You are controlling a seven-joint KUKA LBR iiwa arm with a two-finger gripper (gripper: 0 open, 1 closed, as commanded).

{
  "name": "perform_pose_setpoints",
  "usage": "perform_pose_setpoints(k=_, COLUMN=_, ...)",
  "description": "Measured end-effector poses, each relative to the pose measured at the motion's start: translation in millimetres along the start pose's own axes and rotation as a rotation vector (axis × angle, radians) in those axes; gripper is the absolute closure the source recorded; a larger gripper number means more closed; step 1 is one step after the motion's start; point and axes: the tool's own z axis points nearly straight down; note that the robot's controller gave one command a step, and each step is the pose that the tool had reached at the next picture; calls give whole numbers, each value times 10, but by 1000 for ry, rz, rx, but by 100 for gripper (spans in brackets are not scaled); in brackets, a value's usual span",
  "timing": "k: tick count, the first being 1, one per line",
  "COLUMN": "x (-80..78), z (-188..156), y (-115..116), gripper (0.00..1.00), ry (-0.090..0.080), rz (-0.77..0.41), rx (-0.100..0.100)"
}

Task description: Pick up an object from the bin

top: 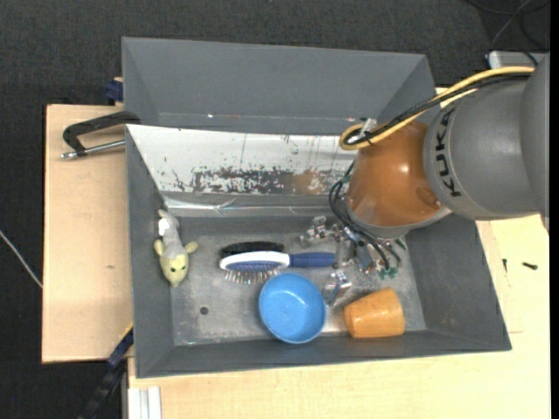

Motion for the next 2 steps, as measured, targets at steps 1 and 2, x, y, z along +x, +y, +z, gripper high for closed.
perform_pose_setpoints(k=1, x=-4, z=-9, y=5, gripper=100, ry=0, rz=0, rx=-1)
perform_pose_setpoints(k=2, x=66, z=-1742, y=-93, gripper=100, ry=-3, rz=-48, rx=1)
